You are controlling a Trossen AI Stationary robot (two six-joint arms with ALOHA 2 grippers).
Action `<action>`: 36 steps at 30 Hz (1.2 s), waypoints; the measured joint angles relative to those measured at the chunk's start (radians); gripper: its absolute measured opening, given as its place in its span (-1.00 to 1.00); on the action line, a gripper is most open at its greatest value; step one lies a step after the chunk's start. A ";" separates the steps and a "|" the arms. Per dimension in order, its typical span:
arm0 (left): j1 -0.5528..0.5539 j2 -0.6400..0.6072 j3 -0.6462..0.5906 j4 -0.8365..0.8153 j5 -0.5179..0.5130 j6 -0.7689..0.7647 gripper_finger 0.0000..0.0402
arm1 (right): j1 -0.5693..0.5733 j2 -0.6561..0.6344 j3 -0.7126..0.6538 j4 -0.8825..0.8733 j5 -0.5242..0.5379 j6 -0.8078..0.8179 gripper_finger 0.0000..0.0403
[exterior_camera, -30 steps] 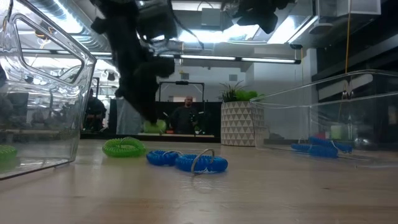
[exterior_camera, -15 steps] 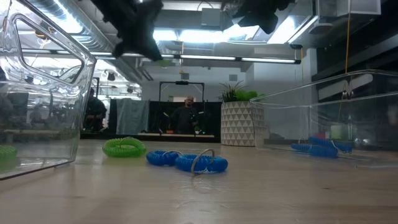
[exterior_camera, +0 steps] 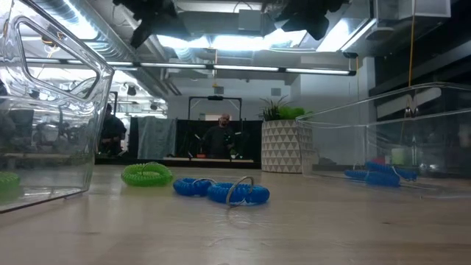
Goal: Sort spring keychains
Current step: Put the green spring keychain into the left transparent bin
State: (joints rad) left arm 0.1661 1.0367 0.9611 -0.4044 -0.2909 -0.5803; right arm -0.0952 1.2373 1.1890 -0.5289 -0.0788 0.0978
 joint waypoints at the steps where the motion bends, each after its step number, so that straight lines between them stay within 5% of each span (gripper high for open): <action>1: 0.000 -0.001 0.000 0.014 0.015 0.014 -0.98 | 0.000 0.000 0.000 0.000 0.000 0.000 0.02; 13: -0.001 -0.001 0.000 0.120 0.394 0.102 -0.98 | 0.000 0.000 0.000 0.000 0.000 0.002 0.02; 23: -0.008 -0.001 0.001 0.205 0.831 0.160 -0.98 | 0.000 0.000 0.000 0.000 0.000 0.002 0.02; 36: -0.211 -0.001 0.001 0.194 1.112 0.228 -0.98 | 0.000 0.000 0.000 0.000 -0.001 0.007 0.02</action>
State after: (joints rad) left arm -0.0450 1.0361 0.9623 -0.2099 0.8210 -0.3527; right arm -0.0949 1.2369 1.1891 -0.5285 -0.0793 0.1046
